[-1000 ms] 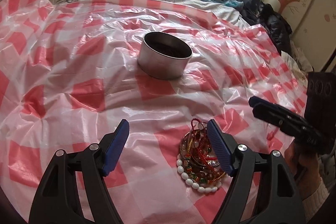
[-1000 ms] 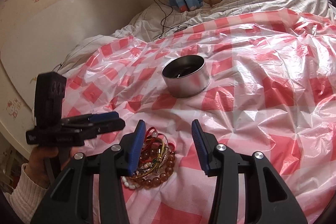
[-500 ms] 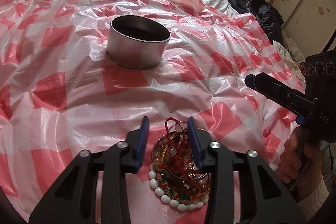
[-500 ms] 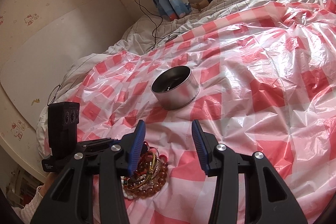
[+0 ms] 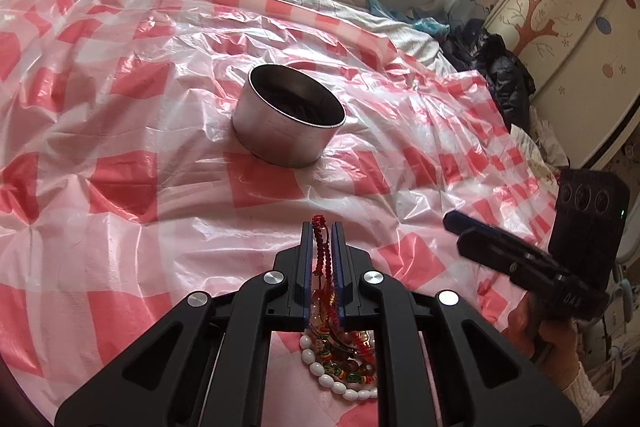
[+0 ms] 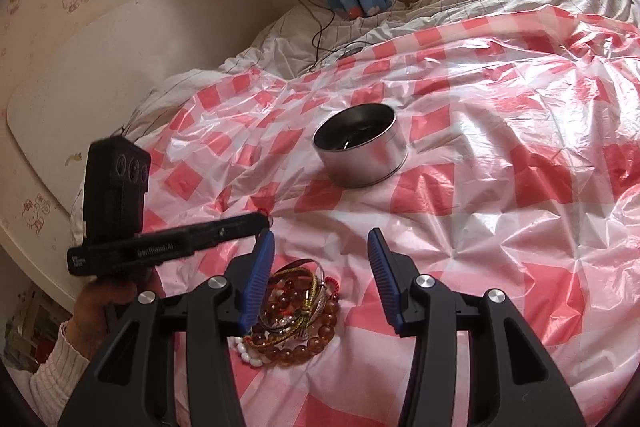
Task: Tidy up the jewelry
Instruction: 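Close the left gripper on the red beaded strand in the jewelry pile, then grasp the gold bangle with the right gripper while the left lifts the red beads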
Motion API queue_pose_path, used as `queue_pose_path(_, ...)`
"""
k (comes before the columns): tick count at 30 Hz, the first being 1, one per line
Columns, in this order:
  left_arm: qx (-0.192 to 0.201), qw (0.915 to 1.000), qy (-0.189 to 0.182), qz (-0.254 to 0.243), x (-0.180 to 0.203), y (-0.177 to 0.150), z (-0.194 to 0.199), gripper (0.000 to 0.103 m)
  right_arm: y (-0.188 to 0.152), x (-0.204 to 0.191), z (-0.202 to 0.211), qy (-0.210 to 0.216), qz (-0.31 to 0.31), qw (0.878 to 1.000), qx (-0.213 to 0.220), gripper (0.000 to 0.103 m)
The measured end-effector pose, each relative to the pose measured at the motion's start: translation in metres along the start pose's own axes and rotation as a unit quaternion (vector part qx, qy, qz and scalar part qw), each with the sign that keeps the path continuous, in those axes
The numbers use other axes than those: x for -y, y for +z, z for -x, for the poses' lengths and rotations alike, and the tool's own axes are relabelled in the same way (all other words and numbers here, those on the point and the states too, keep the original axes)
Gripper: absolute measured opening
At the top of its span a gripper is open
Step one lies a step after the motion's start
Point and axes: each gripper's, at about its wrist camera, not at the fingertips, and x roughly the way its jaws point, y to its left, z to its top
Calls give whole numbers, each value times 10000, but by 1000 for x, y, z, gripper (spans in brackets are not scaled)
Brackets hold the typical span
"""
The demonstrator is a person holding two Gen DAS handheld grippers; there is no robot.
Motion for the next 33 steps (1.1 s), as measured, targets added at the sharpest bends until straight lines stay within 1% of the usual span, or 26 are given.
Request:
queue_pose_path(1, 62, 10000, 15, 49, -3, 2, 3, 8, -2, -5, -5, 33, 128, 9998, -131, 48)
queue_pose_path(3, 152, 9998, 57, 112, -6, 4, 6, 8, -9, -19, -14, -29, 479, 9981, -375, 47)
queue_pose_path(4, 173, 9997, 65, 140, -8, 5, 7, 8, -13, -25, -18, -89, 667, 9966, -482, 41)
queue_pose_path(5, 184, 9997, 76, 157, -9, 6, 8, 8, -17, -31, -22, -165, 831, 9947, -590, 31)
queue_pose_path(7, 188, 9996, 94, 167, -9, 7, 8, 8, -25, -38, -30, -324, 1059, 9907, -786, 21)
queue_pose_path(10, 181, 9997, 80, 142, -10, 7, 8, 8, -30, -40, -34, -472, 1181, 9880, -872, 17)
queue_pose_path(12, 178, 9997, 106, 105, -9, 7, 8, 8, -31, -37, -35, -506, 1142, 9881, -899, 17)
queue_pose_path(14, 184, 9997, 105, 99, -9, 7, 8, 8, -32, -33, -37, -652, 1078, 9874, -959, 17)
queue_pose_path(16, 191, 9997, 109, 110, -8, 7, 8, 8, -30, -30, -37, -610, 1011, 9885, -946, 17)
queue_pose_path(19, 201, 9997, 121, 116, -8, 6, 9, 8, -29, -32, -37, -605, 1073, 9879, -947, 17)
queue_pose_path(20, 199, 9997, 125, 116, -8, 6, 9, 8, -30, -33, -39, -614, 1106, 9871, -979, 13)
queue_pose_path(22, 197, 9997, 116, 118, -8, 6, 9, 8, -31, -35, -40, -643, 1156, 9861, -1006, 12)
queue_pose_path(23, 197, 9997, 119, 117, -8, 7, 9, 8, -31, -35, -38, -627, 1151, 9865, -979, 9)
queue_pose_path(24, 200, 9997, 117, 118, -9, 6, 9, 8, -30, -35, -36, -580, 1130, 9876, -925, 9)
queue_pose_path(29, 236, 9995, 140, 165, -12, 8, 11, 8, -18, -27, -16, 16, 690, 9963, -517, 9)
queue_pose_path(31, 239, 9995, 144, 165, -12, 8, 11, 8, -13, -21, -8, 278, 442, 9981, -316, 9)
queue_pose_path(33, 235, 9995, 145, 154, -13, 8, 11, 8, -8, -14, -1, 420, 195, 9988, -156, 9)
